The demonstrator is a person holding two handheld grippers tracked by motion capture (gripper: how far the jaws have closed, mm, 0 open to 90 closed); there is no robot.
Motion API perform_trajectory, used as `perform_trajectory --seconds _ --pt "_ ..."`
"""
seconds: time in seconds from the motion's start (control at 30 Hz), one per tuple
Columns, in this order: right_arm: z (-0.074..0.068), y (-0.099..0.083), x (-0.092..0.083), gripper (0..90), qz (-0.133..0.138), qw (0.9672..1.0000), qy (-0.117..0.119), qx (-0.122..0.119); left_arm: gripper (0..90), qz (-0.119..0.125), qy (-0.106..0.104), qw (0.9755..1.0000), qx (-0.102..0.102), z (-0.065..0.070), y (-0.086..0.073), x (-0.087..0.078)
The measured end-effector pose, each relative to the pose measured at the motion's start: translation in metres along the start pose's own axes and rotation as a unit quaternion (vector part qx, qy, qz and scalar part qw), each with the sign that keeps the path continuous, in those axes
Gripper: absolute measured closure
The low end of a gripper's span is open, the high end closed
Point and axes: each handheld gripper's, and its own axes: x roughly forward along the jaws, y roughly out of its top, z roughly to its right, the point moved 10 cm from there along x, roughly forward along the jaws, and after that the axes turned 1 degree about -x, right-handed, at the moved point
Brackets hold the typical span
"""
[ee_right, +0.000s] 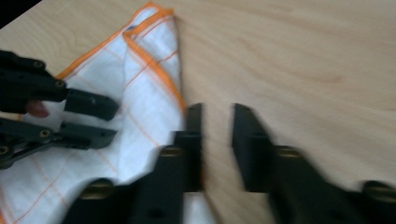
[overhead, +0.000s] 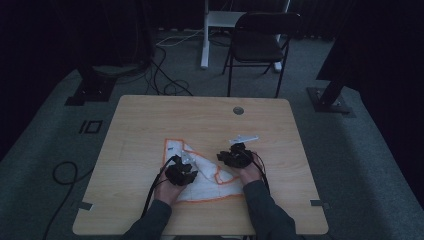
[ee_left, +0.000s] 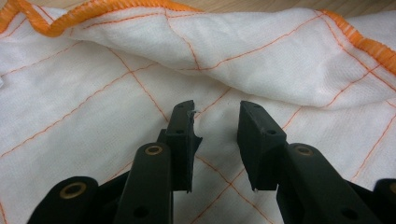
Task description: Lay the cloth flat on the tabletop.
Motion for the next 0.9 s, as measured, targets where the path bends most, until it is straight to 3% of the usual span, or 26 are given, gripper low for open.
perform_trajectory --seconds 0.03,0.13,0.17,0.2,0.23,0.33,0.37,0.47,0.57,0.6,0.63,0.73,0.77,0.8,0.83,0.9 --pt "-0.003 -0.006 0.006 64.4 -0.014 0.9999 0.007 -0.002 67.4 0.0 0.001 1.0 0.0 0.0 0.0 0.0" --pt "-0.009 -0.014 0.013 60.9 -0.03 0.9994 0.019 -0.004 67.3 0.001 0.001 1.0 0.0 0.0 0.0 0.0" --pt "-0.012 -0.021 0.02 66.7 -0.048 0.9986 0.022 -0.007 67.3 0.002 0.0 1.0 0.0 0.0 -0.001 0.0" --pt "-0.012 -0.021 0.02 66.7 -0.048 0.9986 0.022 -0.007 67.3 0.002 0.0 1.0 0.0 0.0 -0.001 0.0" --pt "-0.014 -0.023 0.023 79.0 -0.053 0.9981 0.03 -0.011 67.3 0.002 -0.002 1.0 0.0 0.0 -0.001 -0.001" --pt "-0.015 -0.019 0.021 85.7 -0.049 0.9983 0.024 -0.021 67.3 0.003 -0.002 1.0 0.0 0.0 -0.001 -0.001" --pt "-0.012 -0.013 0.016 86.9 -0.042 0.9985 0.003 -0.034 67.3 0.003 -0.002 1.0 -0.001 0.0 -0.001 -0.001" --pt "-0.007 -0.007 0.011 87.3 -0.031 0.9987 -0.014 -0.037 67.3 0.004 -0.001 1.0 -0.001 0.0 -0.001 -0.001" --pt "0.011 0.007 -0.003 87.3 -0.011 0.9976 -0.056 -0.04 67.2 0.003 -0.002 1.0 0.0 0.0 -0.001 -0.001" --pt "0.011 0.007 -0.003 87.3 -0.011 0.9976 -0.056 -0.04 67.1 0.003 -0.002 1.0 0.0 0.0 -0.001 -0.001" --pt "0.021 0.017 -0.014 87.3 0.006 0.9958 -0.08 -0.045 67.0 0.003 -0.002 1.0 0.0 0.0 -0.001 -0.001" --pt "0.029 0.027 -0.025 87.3 0.028 0.9937 -0.095 -0.051 66.3 0.006 -0.002 1.0 0.003 0.0 -0.001 -0.001" --pt "0.037 0.034 -0.034 84.0 0.039 0.988 -0.134 -0.066 65.9 0.007 -0.003 1.0 0.002 0.0 -0.001 -0.002" --pt "0.037 0.034 -0.034 84.0 0.039 0.988 -0.134 -0.066 65.7 0.007 -0.003 1.0 0.002 0.0 -0.001 -0.002" --pt "0.043 0.036 -0.039 69.0 0.049 0.9859 -0.148 -0.059 65.5 0.007 -0.002 1.0 0.003 0.0 -0.001 -0.003" --pt "0.05 0.034 -0.041 66.4 0.048 0.9845 -0.162 -0.049 65.3 0.007 -0.002 1.0 0.004 0.0 -0.001 -0.004"
